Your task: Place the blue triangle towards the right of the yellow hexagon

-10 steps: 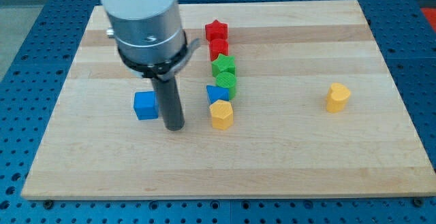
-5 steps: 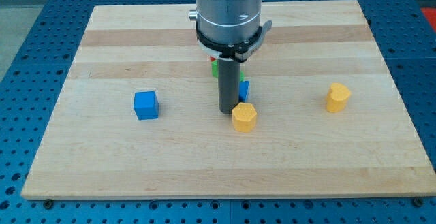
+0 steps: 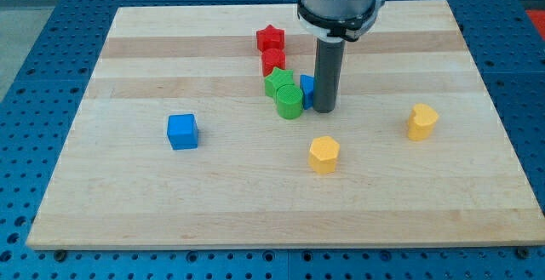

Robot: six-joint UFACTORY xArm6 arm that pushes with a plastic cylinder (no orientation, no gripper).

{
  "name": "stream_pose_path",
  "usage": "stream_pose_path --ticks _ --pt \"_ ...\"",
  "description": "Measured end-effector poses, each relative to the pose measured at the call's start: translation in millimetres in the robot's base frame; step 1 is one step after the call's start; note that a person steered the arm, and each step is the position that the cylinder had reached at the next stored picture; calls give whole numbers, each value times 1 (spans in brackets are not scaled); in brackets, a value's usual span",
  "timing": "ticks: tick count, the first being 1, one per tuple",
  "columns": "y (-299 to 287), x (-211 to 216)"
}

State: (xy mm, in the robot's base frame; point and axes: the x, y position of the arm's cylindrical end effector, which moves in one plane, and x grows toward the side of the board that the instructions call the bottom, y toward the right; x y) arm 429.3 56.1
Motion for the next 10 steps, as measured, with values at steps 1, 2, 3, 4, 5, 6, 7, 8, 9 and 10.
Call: stream_pose_path --ticks 1,2,3,4,5,6,7,8,9,10 --pt "0 0" --pt "0 -29" --pt "0 -101" --pt "-2 -116" --pt "-8 -121" --pt "-23 -121" --pt "-49 -118" --pt "-56 -105" --pt "-38 -81" --pt "-6 -46"
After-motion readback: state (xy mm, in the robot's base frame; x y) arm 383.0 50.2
